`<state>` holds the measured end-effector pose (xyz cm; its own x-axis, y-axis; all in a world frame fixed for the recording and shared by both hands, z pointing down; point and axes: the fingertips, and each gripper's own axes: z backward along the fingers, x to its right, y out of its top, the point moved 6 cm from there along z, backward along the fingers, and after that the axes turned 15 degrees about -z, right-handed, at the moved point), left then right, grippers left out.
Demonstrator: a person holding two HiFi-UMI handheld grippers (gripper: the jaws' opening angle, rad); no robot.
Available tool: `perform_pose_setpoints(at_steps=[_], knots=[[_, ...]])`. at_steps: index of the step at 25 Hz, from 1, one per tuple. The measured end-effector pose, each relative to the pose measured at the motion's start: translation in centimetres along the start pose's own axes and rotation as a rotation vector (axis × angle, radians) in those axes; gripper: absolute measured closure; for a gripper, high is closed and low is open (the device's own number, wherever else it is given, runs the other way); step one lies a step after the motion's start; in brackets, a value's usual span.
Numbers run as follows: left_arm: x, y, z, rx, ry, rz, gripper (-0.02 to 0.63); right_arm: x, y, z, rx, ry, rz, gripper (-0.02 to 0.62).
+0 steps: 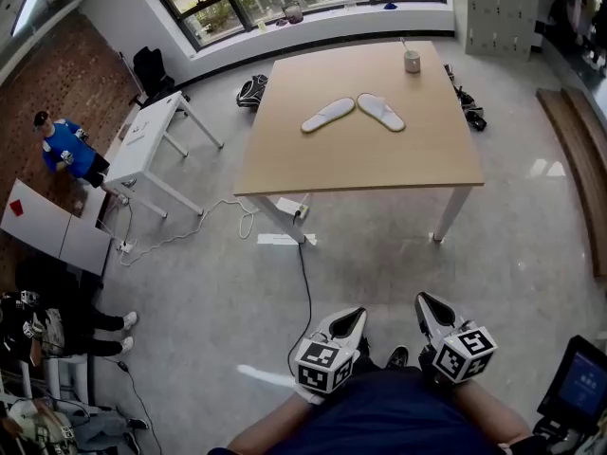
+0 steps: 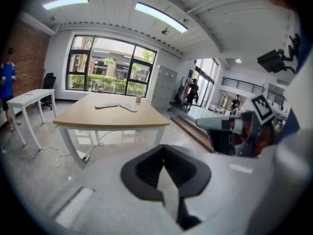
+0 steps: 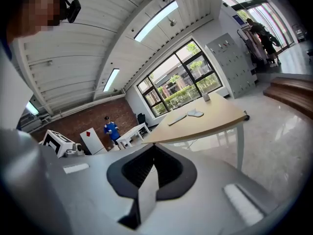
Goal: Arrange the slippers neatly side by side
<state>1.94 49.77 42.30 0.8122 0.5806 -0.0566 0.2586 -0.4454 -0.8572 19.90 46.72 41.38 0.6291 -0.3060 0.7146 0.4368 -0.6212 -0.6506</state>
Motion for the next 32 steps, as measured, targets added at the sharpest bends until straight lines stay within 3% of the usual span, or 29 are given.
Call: perform_pose_setpoints(at_steps=[5, 18, 23, 32], knots=[[-2.9, 0.5, -1.9, 0.009, -0.033, 0.0, 0.601, 0.3, 1.1, -2.8, 0.016, -0.038, 0.009, 0.589], [-16.8, 4.9, -7.0, 0.081, -0.139, -0.014, 0.601, -1.9, 6.0, -15.9, 0.043, -0.144, 0.085, 0.589], [-21.8, 5.9, -7.7, 0.115, -0.141, -0.013, 0.601, -3.4, 6.9, -20.2, 0.034, -0.167, 0.122, 0.589], [-25.4, 6.2, -9.8, 0.094, -0.179, 0.007, 0.601, -3.7, 7.9, -24.4, 0.008, -0.188, 0.142, 0.589]])
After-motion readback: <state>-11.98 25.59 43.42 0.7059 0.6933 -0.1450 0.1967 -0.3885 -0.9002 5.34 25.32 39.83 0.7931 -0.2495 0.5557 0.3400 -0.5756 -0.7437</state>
